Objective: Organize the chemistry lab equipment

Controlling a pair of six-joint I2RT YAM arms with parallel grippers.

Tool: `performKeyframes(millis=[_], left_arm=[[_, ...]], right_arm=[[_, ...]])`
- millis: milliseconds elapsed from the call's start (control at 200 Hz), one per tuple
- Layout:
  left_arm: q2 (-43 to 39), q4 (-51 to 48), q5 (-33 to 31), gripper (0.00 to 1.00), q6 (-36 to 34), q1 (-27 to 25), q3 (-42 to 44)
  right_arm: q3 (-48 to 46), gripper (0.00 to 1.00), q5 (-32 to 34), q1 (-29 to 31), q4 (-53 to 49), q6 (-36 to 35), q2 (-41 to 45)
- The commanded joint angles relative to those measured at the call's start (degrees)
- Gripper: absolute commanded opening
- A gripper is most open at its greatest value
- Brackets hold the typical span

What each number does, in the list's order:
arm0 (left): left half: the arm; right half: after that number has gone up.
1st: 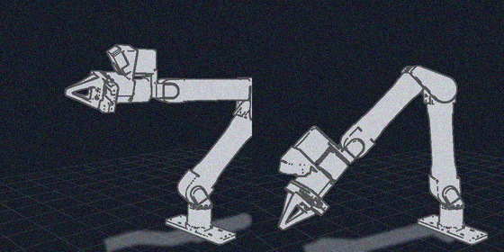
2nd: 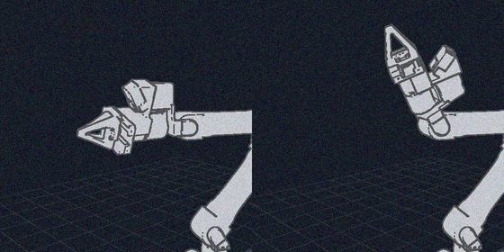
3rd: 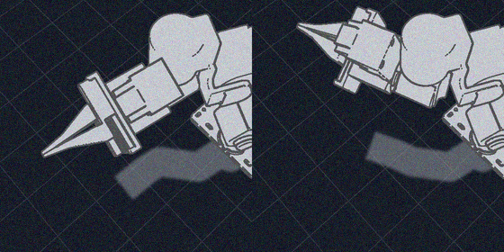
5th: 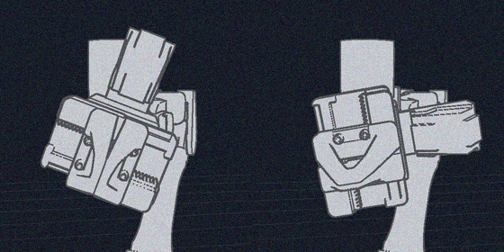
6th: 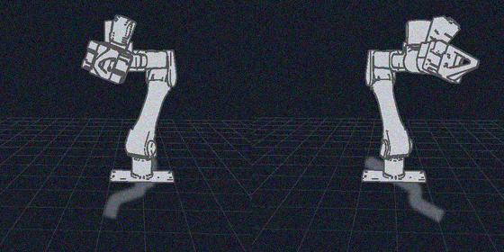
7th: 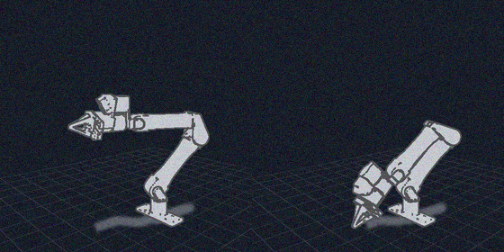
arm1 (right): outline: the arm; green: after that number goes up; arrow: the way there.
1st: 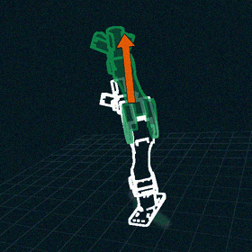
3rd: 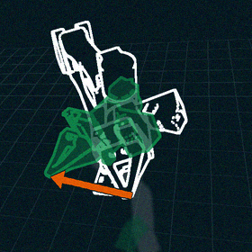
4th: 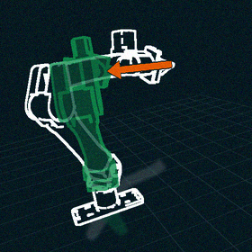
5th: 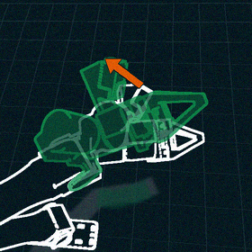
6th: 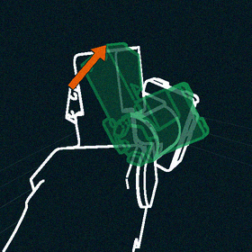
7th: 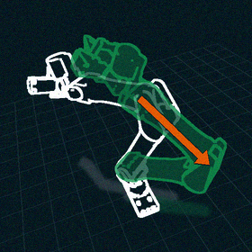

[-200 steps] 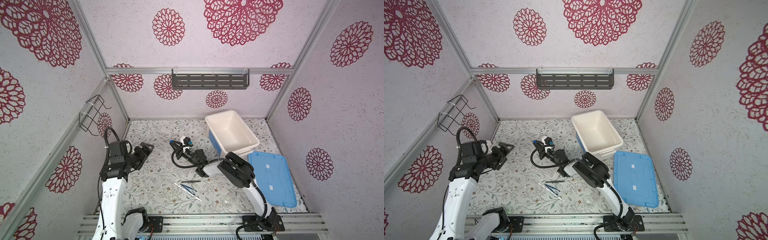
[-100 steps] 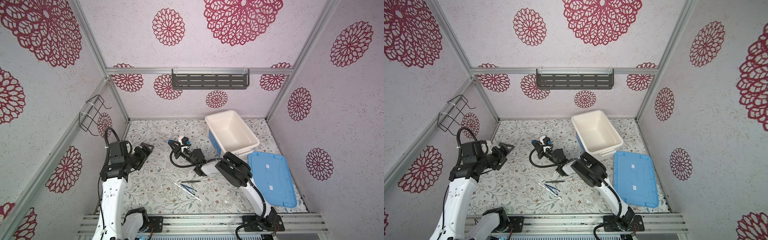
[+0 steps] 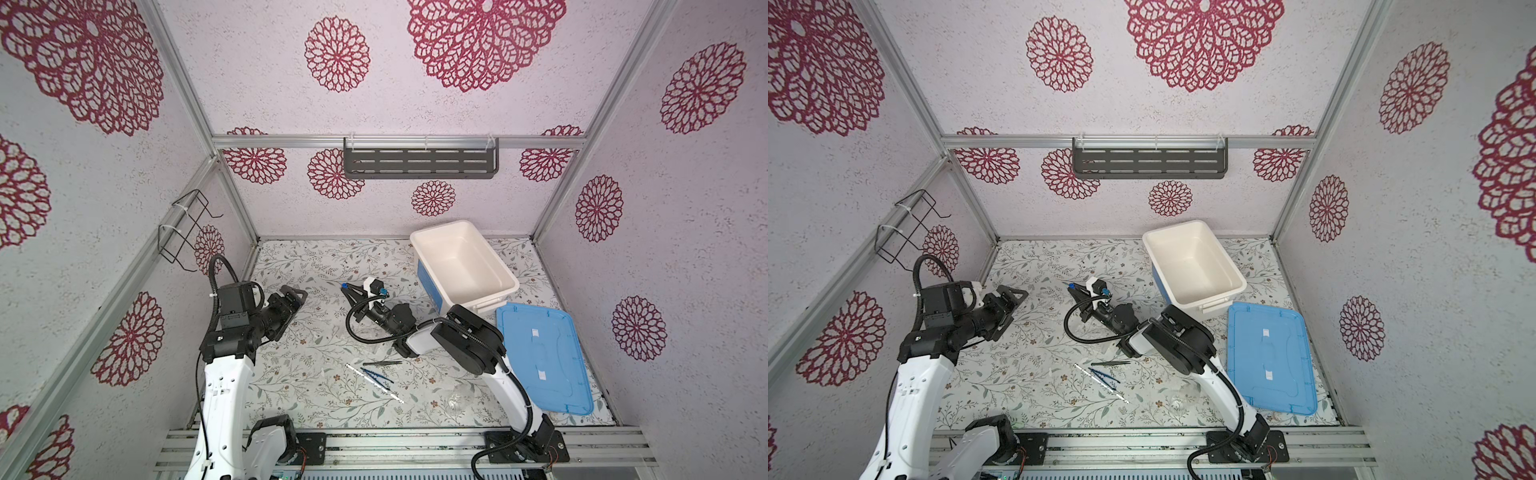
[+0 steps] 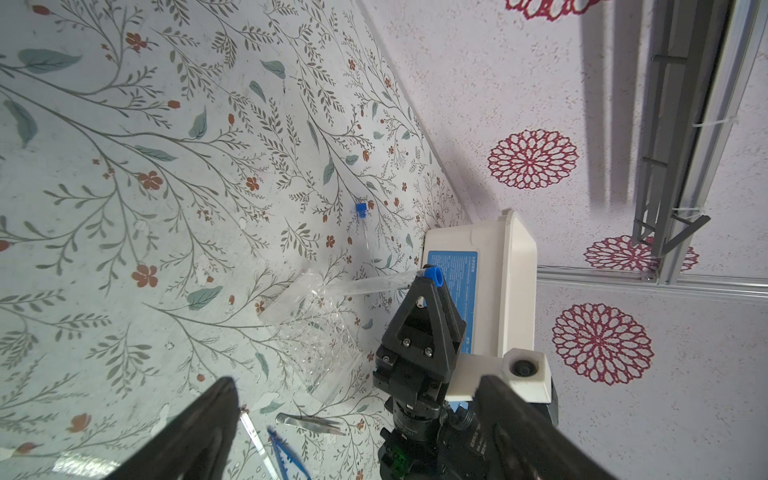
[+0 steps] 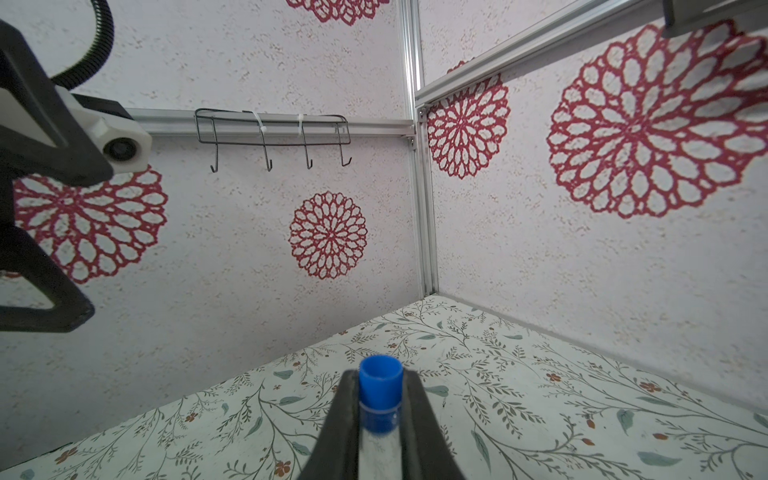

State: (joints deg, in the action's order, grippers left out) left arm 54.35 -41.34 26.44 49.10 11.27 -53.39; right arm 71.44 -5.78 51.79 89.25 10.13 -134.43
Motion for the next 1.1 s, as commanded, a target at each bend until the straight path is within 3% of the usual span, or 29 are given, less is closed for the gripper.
performKeyframes(millis=[0,1096], left_arm=[[-0.65,0.06,-0.98,0.93,-0.93,0.49,0.73],[-2.04,0.00,-1.37,0.93,-1.33,0.46,1.75]], right_arm=[[-1.62,0.11,0.20,-0.15,1.10,-0.15,2.16],[-5.28,0.25,0.31,-0.02,3.14,-0.62,2.72]])
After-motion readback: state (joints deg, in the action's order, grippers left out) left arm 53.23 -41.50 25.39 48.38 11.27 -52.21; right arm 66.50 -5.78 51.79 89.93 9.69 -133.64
